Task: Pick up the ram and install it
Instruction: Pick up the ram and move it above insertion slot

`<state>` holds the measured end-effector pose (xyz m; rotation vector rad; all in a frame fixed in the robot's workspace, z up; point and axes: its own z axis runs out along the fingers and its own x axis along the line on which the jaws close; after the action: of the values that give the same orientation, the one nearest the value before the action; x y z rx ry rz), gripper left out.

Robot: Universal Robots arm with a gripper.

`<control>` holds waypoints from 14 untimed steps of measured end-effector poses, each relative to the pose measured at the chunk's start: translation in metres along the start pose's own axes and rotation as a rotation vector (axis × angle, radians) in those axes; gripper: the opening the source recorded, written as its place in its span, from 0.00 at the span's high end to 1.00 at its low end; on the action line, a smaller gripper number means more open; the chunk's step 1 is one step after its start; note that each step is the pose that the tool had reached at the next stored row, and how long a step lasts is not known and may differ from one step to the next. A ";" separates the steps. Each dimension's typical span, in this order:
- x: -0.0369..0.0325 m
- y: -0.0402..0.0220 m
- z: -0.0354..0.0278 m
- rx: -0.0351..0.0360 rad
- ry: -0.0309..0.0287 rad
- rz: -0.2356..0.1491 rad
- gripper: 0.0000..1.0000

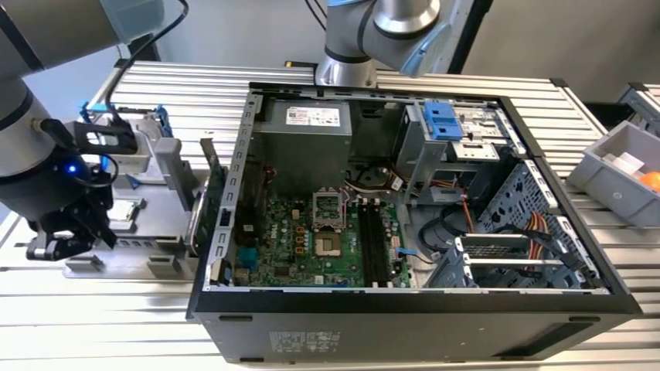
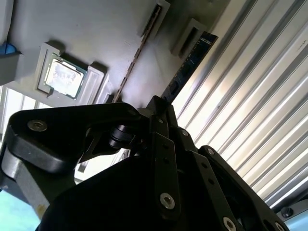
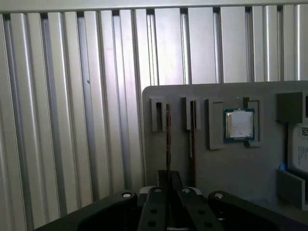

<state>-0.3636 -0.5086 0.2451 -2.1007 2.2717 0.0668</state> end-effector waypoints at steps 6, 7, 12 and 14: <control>-0.0006 0.0000 -0.0084 0.0001 -0.0001 0.000 1.00; -0.0006 0.0000 -0.0095 0.0001 -0.0001 0.000 1.00; -0.0009 0.0000 -0.0145 0.0001 -0.0001 0.000 1.00; -0.0011 0.0000 -0.0163 0.0002 -0.0002 0.000 1.00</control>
<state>-0.3636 -0.5086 0.2615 -2.1005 2.2715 0.0668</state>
